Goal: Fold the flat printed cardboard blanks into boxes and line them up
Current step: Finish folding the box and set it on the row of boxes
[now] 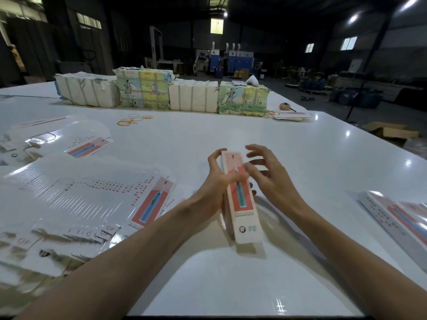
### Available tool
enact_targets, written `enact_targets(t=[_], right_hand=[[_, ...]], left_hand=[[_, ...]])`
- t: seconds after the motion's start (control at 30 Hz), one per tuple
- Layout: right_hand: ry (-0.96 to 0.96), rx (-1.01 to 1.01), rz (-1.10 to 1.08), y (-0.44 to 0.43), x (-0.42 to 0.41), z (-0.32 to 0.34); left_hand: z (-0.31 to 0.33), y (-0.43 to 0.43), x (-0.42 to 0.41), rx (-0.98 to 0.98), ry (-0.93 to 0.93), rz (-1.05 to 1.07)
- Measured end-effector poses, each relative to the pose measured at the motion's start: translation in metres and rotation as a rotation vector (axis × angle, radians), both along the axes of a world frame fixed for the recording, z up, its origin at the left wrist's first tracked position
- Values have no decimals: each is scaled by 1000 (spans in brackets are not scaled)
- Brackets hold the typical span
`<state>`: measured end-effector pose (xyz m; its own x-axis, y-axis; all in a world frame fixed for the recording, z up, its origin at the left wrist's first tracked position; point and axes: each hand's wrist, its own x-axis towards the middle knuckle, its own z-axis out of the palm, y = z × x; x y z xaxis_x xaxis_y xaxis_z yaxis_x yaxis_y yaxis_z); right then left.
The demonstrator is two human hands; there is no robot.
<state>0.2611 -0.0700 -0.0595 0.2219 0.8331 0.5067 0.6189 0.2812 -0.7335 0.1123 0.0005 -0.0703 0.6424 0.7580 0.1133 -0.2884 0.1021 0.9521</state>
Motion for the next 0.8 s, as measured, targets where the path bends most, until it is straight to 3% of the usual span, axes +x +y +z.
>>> enact_targets(t=[0.1, 0.23, 0.33, 0.47, 0.53, 0.7, 0.8], right_hand=[[-193, -14, -35, -4, -3, 3], [-304, -197, -38, -10, -7, 7], [-476, -269, -64, -15, -9, 4], [-459, -204, -184, -30, 3, 6], [-467, -217, -281, -45, 17, 6], [-519, -346, -561, -101, 72, 4], [-660, -454, -730, -136, 98, -7]], left_hand=[[2, -5, 1, -70, -92, 23], [5, -11, -1, -225, -237, -66], [5, -11, 0, -233, -118, -128], [-1, -11, 4, -113, 96, -90], [-6, -10, 3, 44, 197, -101], [-18, -15, 2, 662, 410, -196], [-19, -20, 1, 840, 477, -192]])
